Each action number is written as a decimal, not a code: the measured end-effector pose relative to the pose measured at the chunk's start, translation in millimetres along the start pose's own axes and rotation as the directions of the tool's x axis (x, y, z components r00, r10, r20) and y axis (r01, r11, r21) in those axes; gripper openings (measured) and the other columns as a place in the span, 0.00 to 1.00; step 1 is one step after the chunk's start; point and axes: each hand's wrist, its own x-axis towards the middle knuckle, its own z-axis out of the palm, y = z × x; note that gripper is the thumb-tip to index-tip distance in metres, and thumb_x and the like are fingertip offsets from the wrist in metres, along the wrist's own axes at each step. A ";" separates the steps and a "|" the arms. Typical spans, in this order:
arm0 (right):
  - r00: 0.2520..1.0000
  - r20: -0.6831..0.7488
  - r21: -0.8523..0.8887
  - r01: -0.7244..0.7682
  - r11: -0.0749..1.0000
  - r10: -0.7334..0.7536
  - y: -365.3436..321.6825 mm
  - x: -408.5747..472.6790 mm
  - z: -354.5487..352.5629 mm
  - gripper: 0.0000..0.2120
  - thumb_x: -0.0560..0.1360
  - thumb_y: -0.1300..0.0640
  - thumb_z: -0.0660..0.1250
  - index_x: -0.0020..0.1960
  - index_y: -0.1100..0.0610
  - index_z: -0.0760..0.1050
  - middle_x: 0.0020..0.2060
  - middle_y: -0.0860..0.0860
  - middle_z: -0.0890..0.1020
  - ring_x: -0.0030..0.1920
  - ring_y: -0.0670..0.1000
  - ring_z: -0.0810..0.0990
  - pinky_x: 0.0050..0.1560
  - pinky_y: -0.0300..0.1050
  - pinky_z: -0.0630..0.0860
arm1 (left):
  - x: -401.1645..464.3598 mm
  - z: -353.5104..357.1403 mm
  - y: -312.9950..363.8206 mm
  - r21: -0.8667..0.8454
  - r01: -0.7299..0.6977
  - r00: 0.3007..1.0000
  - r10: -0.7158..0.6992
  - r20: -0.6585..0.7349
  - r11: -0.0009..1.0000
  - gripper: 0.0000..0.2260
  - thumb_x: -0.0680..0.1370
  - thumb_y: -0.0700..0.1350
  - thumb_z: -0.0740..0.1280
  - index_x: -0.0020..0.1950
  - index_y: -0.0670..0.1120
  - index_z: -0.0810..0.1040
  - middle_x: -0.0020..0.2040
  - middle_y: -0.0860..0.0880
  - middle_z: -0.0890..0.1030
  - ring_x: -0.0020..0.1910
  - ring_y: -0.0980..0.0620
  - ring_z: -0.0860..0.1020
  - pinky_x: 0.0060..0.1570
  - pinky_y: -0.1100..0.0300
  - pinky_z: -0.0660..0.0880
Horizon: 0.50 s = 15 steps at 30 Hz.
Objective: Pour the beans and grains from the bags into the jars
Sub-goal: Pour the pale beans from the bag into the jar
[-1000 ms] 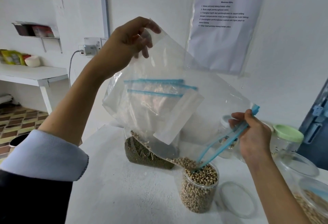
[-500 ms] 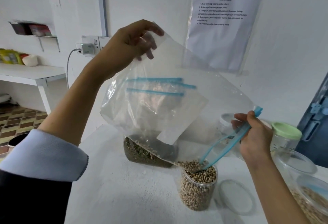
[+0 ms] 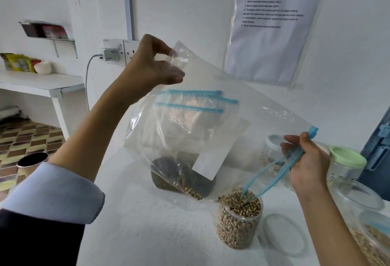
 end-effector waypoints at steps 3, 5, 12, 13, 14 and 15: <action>1.000 -0.006 0.033 -0.010 0.999 0.010 0.4 1.1 -2.7 0.22 0.80 0.58 0.62 0.27 0.55 0.78 0.27 0.48 0.81 0.29 0.45 0.78 0.43 0.41 0.77 | -2.4 -2.9 -4.7 0.055 0.126 0.990 -0.129 0.057 0.991 0.27 0.63 0.38 0.75 0.59 0.44 0.68 0.59 0.47 0.76 0.51 0.51 0.82 0.52 0.58 0.80; 1.000 -0.013 0.026 -0.012 1.000 0.012 1.2 2.8 -4.3 0.20 0.80 0.58 0.62 0.29 0.55 0.78 0.27 0.47 0.81 0.29 0.45 0.78 0.41 0.40 0.77 | -7.0 -4.3 -9.9 0.139 0.184 0.962 -0.207 0.179 0.973 0.24 0.64 0.34 0.74 0.58 0.43 0.74 0.57 0.46 0.79 0.54 0.53 0.80 0.53 0.62 0.79; 1.000 -0.003 -0.003 -0.017 1.000 0.017 4.1 4.9 -3.6 0.18 0.80 0.58 0.62 0.32 0.56 0.78 0.27 0.47 0.82 0.29 0.45 0.78 0.40 0.38 0.77 | -15.3 5.4 -40.9 0.249 0.130 0.976 -0.167 0.137 0.960 0.05 0.77 0.34 0.65 0.44 0.42 0.79 0.39 0.47 0.83 0.40 0.56 0.81 0.41 0.68 0.76; 1.000 0.000 -0.012 -0.014 1.000 0.014 4.9 4.5 -2.4 0.16 0.80 0.58 0.62 0.34 0.57 0.77 0.28 0.47 0.82 0.29 0.44 0.78 0.40 0.38 0.77 | -13.2 6.4 -47.3 0.251 0.139 0.981 -0.169 0.099 0.958 0.08 0.79 0.34 0.62 0.43 0.44 0.77 0.35 0.48 0.81 0.36 0.54 0.80 0.41 0.64 0.76; 1.000 -0.001 -0.020 -0.011 1.000 0.011 5.9 4.3 -1.3 0.15 0.80 0.58 0.61 0.36 0.58 0.76 0.28 0.47 0.82 0.29 0.44 0.78 0.40 0.37 0.77 | -12.6 7.6 -50.9 0.265 0.145 0.981 -0.174 0.089 0.953 0.09 0.80 0.34 0.60 0.44 0.45 0.75 0.33 0.48 0.79 0.33 0.52 0.78 0.40 0.59 0.76; 1.000 -0.004 -0.026 -0.010 1.000 0.010 6.3 3.8 -0.3 0.15 0.80 0.58 0.61 0.36 0.58 0.76 0.28 0.47 0.82 0.28 0.44 0.78 0.39 0.37 0.77 | -12.3 8.0 -55.3 0.289 0.127 0.980 -0.164 0.108 0.949 0.08 0.80 0.36 0.59 0.46 0.48 0.74 0.34 0.48 0.76 0.33 0.50 0.75 0.38 0.57 0.75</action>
